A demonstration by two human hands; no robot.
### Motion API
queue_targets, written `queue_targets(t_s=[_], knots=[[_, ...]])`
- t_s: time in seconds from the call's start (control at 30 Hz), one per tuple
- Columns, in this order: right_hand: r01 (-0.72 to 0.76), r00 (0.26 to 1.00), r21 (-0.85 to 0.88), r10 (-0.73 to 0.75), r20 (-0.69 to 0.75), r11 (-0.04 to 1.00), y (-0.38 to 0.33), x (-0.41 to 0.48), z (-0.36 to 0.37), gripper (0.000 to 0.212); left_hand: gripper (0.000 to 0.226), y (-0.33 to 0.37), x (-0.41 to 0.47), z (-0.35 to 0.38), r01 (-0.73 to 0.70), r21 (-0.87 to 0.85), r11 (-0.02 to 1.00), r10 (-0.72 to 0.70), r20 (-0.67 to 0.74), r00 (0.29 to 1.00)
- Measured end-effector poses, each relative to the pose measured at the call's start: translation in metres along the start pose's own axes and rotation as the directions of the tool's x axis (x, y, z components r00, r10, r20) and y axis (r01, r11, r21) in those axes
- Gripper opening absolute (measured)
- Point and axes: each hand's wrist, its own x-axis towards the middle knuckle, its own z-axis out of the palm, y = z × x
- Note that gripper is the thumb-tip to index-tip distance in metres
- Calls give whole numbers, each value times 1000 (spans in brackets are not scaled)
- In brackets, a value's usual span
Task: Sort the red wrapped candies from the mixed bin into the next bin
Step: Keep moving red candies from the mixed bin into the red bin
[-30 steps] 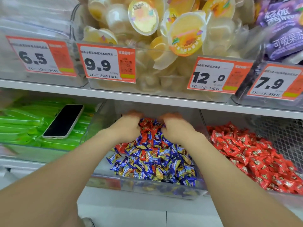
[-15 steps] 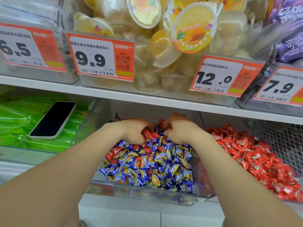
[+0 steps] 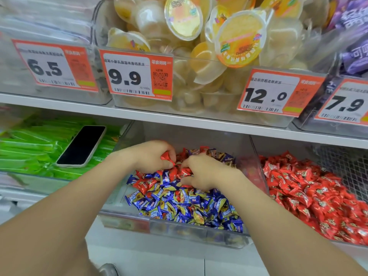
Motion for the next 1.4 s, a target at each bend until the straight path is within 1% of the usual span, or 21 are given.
queue_targets(t_s=[0.07,0.1,0.17,0.23,0.3,0.4,0.47,0.53,0.63,0.67,0.73,0.77,0.83,0.87,0.9,0.97,1.03,1.1,1.2,1.3,1.4], knots=[[-21,1000,44,21,-14,999,-1,2,-3,49,11,-3,-4,1,36,-31,999,-35,18,999],[-20,999,82,22,-25,996,-1,3,-6,43,10,-3,-6,2,48,-54,997,-47,27,999],[-20,998,128,27,-53,992,1,2,-12,17,14,-2,-8,3,62,-119,991,-60,24,998],[-43,995,182,58,-78,982,3,-4,-18,25,24,0,-11,2,111,-232,966,-109,24,994],[-75,990,294,107,-95,953,5,-10,-23,27,33,1,-11,1,167,-327,930,-165,33,986],[-149,964,469,234,-127,870,7,-16,-28,33,36,4,-11,4,253,-369,895,-250,56,967],[-185,934,530,317,-168,828,5,-19,-31,42,33,7,-9,5,300,-373,878,-293,77,953],[-213,920,498,344,-188,841,3,-23,-33,46,33,14,-7,4,320,-374,870,-312,82,946],[-259,924,335,334,-189,906,-4,-26,-33,59,44,22,-7,1,289,-344,893,-285,62,956],[-239,930,320,311,-196,917,-4,-24,-31,61,48,22,-8,1,268,-294,918,-268,40,963],[-168,948,369,253,-195,914,-1,-20,-26,57,53,19,-9,1,212,-208,955,-219,-10,976],[-144,957,399,230,-176,906,1,-17,-24,48,47,15,-9,2,178,-187,966,-188,-37,981],[-118,974,376,181,-136,919,4,-13,-20,28,26,9,-10,3,108,-143,984,-121,-82,989],[-101,980,346,153,-125,933,4,-11,-19,27,18,7,-11,3,70,-121,990,-80,-80,994],[-78,985,325,123,-119,942,4,-10,-18,32,17,6,-11,4,42,-103,994,-48,-57,997],[-42,993,262,70,-99,964,3,-7,-15,38,27,4,-11,6,19,-78,997,-18,5,1000],[-21,999,128,25,-31,992,2,-3,-11,41,37,2,-10,12,0,-29,1000,2,57,998],[-59,998,10,59,37,998,-2,0,-4,31,43,0,-8,21,-22,40,999,17,114,993],[-108,993,-92,112,44,990,-8,4,2,27,40,1,-3,33,-28,128,991,9,148,989],[-87,994,-57,90,59,995,-10,3,-1,22,18,5,1,37,-58,190,980,39,99,994],[-99,995,145,97,23,984,-7,-6,-13,32,12,7,2,36,-67,214,975,52,73,996]])
